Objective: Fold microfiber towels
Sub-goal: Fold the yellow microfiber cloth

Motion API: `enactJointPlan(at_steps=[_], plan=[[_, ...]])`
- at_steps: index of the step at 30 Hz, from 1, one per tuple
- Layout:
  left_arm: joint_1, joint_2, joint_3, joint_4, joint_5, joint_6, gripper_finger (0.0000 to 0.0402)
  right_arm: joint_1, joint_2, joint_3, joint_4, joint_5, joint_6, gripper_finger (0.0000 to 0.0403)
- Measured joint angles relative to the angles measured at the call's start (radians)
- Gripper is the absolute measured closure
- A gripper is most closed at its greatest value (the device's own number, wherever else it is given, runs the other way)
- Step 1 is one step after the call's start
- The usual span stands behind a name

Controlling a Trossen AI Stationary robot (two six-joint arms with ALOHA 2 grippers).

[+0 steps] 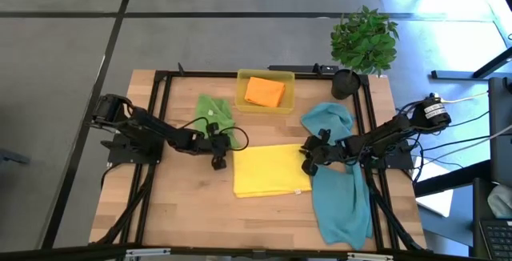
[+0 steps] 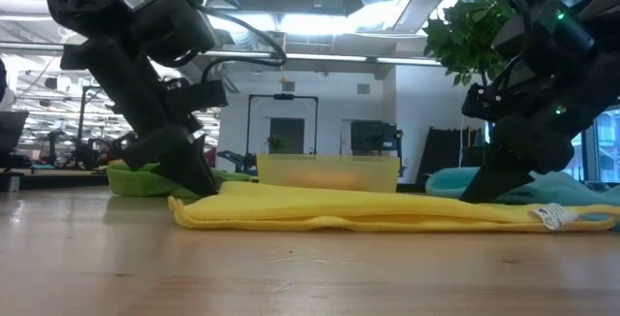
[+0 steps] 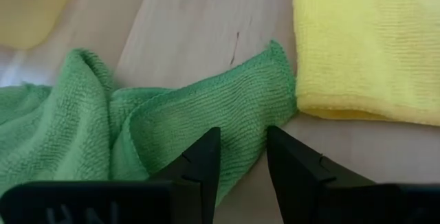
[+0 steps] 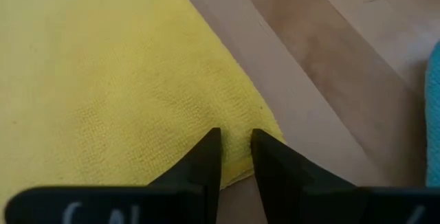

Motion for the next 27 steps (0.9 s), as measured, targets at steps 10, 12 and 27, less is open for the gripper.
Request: enactJointPlan(at_steps=[10,12,27], plan=[[0.000,0.000,0.000,-0.137,-0.152,-0.107,0.0294,0.000,0.000,0.000,-0.002,-0.003,-0.019,0.0317],[0.000,0.000,0.000,-0.163,-0.161,-0.141,0.0294,0.000,0.000,0.000,-0.003,-0.004,-0.019,0.0317],[-0.150,-0.267,0.041,-0.268,-0.134,-0.199,0.0294,0.043,-0.050,0.135,-0.053,-0.090,-0.080,0.0317]])
